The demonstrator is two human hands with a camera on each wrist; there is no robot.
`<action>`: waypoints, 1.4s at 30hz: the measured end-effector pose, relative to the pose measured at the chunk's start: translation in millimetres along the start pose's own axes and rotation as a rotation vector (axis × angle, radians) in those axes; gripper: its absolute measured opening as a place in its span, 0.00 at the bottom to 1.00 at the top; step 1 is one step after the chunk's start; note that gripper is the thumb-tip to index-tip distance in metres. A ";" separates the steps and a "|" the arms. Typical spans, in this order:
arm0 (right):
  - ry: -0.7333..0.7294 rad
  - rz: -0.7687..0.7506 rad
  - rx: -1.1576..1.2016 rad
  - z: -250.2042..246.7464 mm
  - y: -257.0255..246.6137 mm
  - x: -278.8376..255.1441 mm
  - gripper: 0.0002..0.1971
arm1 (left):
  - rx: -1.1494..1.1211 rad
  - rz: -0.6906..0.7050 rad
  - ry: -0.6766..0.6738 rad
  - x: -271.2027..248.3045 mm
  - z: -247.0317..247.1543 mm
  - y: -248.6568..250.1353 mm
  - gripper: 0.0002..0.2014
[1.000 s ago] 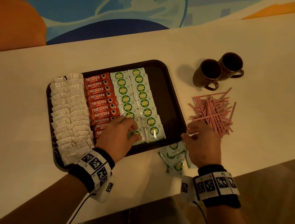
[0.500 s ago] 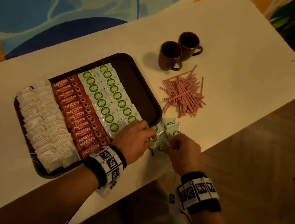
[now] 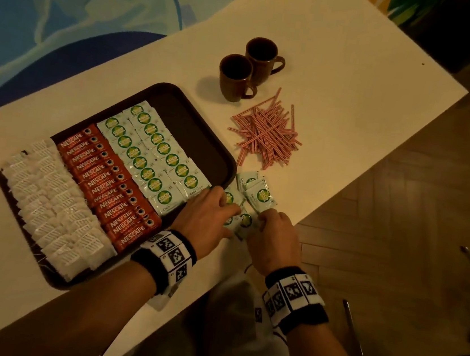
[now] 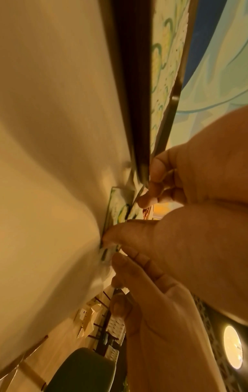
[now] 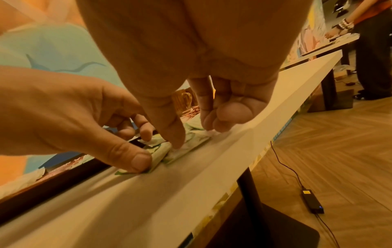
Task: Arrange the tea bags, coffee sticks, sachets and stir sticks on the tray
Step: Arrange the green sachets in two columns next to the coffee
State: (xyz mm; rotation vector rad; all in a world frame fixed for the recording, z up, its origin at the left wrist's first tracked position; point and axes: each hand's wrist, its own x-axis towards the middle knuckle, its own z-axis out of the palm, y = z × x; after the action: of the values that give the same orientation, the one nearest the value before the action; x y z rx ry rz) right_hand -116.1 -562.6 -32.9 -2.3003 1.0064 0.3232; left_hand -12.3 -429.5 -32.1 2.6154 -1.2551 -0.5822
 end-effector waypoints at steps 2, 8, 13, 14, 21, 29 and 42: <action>0.011 -0.017 -0.005 1.6 -2.0 -1.8 0.17 | 0.001 0.002 0.001 -4.3 0.5 1.6 0.21; 0.000 -0.030 -0.048 12.1 -9.4 -1.8 0.16 | 0.008 0.009 -0.030 -16.2 1.7 0.0 0.18; -0.017 -0.005 -0.024 11.3 -13.4 1.2 0.19 | 0.034 -0.021 -0.053 -20.7 2.5 -3.9 0.19; -0.016 -0.004 -0.013 10.3 -14.2 1.1 0.19 | 0.042 -0.025 -0.054 -21.2 2.7 -3.7 0.19; 0.026 -0.029 0.074 1.6 -13.6 -3.8 0.08 | -0.054 0.007 -0.069 -27.9 6.9 -4.5 0.14; 0.078 -0.063 0.345 -13.6 -25.6 2.5 0.12 | -0.672 -0.263 0.003 -32.2 -19.8 -30.6 0.09; 0.012 -0.214 0.372 -16.2 -76.6 33.1 0.04 | -0.849 -0.452 0.348 -53.6 -46.3 -90.7 0.11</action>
State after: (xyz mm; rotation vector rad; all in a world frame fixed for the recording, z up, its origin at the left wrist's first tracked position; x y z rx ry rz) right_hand -37.8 -551.1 -1.9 -2.0449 0.7438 0.0294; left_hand 41.0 -331.1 -5.4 2.0986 -0.2040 -0.5300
